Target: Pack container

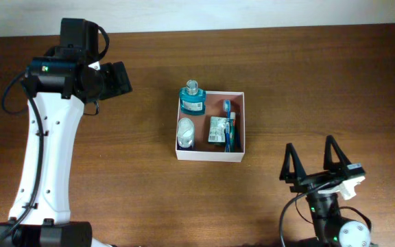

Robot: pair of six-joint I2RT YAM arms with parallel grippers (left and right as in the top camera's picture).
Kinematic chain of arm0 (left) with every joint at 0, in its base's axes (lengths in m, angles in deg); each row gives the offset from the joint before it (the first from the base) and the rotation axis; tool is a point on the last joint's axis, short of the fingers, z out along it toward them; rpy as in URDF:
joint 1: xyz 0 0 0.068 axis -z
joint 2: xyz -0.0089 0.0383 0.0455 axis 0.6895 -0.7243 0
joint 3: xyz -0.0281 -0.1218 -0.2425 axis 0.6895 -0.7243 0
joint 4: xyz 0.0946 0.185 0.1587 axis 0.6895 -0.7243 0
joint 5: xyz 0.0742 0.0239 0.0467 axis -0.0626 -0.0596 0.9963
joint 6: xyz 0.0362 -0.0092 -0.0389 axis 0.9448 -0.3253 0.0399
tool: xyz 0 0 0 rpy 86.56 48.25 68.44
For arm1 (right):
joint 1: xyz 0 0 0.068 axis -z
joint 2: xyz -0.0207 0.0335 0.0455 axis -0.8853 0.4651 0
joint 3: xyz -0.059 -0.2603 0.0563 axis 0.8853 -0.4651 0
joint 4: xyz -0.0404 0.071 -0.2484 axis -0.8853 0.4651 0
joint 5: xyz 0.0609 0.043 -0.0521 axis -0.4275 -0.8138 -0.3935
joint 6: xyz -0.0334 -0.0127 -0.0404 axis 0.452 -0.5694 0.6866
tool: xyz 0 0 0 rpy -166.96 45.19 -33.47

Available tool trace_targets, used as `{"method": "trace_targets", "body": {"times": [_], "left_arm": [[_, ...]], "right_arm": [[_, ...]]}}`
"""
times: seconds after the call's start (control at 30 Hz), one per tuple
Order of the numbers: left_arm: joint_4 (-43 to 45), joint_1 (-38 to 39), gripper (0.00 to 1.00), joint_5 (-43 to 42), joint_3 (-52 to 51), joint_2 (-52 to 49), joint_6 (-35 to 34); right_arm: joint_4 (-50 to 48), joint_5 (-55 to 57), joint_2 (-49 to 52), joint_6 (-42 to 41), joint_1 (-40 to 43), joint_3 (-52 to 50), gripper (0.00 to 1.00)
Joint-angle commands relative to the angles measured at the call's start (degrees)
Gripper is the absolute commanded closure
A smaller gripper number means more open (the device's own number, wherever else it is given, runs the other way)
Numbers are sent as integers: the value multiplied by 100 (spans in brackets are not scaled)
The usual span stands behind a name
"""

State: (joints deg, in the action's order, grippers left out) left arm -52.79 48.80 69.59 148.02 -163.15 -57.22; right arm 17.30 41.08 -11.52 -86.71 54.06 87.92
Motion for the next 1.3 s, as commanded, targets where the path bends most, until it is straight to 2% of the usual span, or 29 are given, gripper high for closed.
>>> {"method": "trace_targets", "body": {"times": [0.0,0.1,0.3,0.6,0.77,1.27], "left_arm": [[-2,-13,1,24,50,59,-15],[-2,-13,1,24,50,59,-15],[-2,-13,1,24,50,59,-15],[-2,-13,1,24,50,59,-15],[-2,-13,1,24,50,59,-15],[-2,-13,0,24,50,59,-15]], "right_arm": [[-385,-92,-61,57,162,-378,2],[-568,-103,-61,127,345,-575,2],[-389,-496,-61,1220,380,-623,2],[769,-518,-61,2011,380,-623,2],[1373,-428,-61,2114,382,-623,2],[1366,-433,-59,2109,380,-623,2]]}}
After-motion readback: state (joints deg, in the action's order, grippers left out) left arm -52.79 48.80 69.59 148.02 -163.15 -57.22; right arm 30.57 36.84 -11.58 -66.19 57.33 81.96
